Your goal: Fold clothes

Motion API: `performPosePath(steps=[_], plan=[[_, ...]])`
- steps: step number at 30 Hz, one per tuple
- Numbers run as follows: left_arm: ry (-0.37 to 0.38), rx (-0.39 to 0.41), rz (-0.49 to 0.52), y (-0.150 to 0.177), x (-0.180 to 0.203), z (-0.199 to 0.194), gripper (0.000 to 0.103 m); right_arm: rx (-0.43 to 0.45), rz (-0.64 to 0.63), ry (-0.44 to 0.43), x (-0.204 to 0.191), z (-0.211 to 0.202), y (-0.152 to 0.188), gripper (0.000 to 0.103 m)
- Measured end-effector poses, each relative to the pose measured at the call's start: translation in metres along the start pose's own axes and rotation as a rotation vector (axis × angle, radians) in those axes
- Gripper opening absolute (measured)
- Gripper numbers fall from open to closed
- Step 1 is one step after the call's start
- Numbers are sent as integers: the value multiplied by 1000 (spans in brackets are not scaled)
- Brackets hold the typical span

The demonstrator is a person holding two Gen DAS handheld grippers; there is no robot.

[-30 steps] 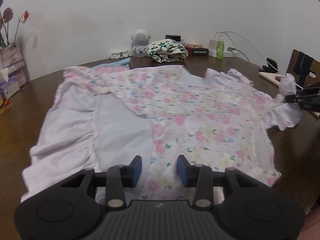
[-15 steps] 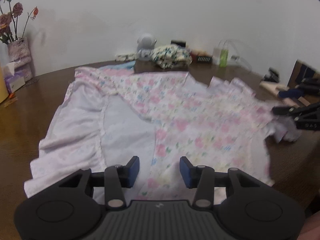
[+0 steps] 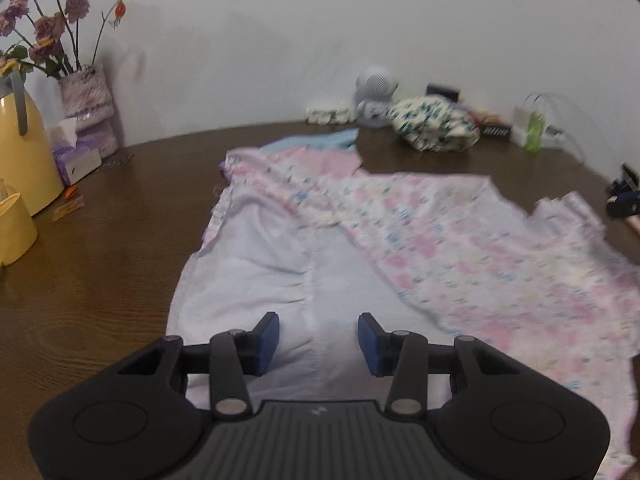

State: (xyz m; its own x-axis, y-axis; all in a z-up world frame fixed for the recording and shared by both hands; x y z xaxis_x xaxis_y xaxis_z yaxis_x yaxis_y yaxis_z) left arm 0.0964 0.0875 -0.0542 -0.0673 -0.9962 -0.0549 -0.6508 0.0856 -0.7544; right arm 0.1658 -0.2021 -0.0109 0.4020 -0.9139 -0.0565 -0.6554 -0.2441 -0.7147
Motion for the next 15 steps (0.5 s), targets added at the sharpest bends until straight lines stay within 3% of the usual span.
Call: performPosePath(steps=[7, 15], plan=[[-21, -19, -22, 15, -13, 10, 38, -70, -97, -40, -36, 34, 20, 51], [-140, -11, -48, 28, -42, -6, 39, -90, -125, -85, -69, 55, 26, 52]])
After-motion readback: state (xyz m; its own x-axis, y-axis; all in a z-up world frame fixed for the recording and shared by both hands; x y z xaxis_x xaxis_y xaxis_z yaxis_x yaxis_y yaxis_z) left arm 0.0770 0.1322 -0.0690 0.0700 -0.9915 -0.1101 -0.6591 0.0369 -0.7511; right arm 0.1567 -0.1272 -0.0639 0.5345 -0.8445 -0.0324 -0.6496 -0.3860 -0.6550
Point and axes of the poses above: each gripper's, at about its wrist camera, not at the fingertips, and z roughly the way its jaws point, x to its right, y to its underside, the point moved 10 cm from there along z, roughly the way its jaws point
